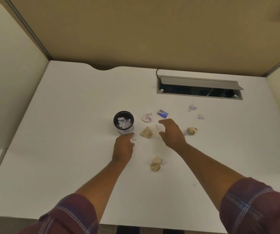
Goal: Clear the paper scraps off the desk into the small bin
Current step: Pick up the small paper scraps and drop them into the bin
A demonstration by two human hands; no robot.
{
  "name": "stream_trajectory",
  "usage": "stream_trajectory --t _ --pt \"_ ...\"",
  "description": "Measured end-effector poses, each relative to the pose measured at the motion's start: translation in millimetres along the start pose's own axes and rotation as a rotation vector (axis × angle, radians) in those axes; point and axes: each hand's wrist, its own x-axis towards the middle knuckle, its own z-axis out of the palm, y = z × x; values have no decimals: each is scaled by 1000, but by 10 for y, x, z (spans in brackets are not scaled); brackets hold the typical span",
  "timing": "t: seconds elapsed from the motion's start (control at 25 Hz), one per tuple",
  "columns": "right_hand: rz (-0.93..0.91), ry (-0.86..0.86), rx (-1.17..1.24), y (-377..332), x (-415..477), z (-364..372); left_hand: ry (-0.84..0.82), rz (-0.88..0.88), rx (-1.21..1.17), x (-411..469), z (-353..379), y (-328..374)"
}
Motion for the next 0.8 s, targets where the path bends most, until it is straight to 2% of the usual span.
stream_trajectory --t 0.16,0.32,0.44,0.52,0.8 --pt "-100 -182 -244 52 290 -63 -126 -95 8 127 46 79" --pt "-255 -303 -389 -15 556 -41 -82 -61 101 184 125 72" --pt "-304 -349 -503 -56 676 15 -67 -189 45 250 193 16" --pt "-304 -349 -518 -74 707 34 -69 -237 25 285 222 -27" --pt "-207 -253 -348 113 521 107 -35 -204 -85 280 271 41"
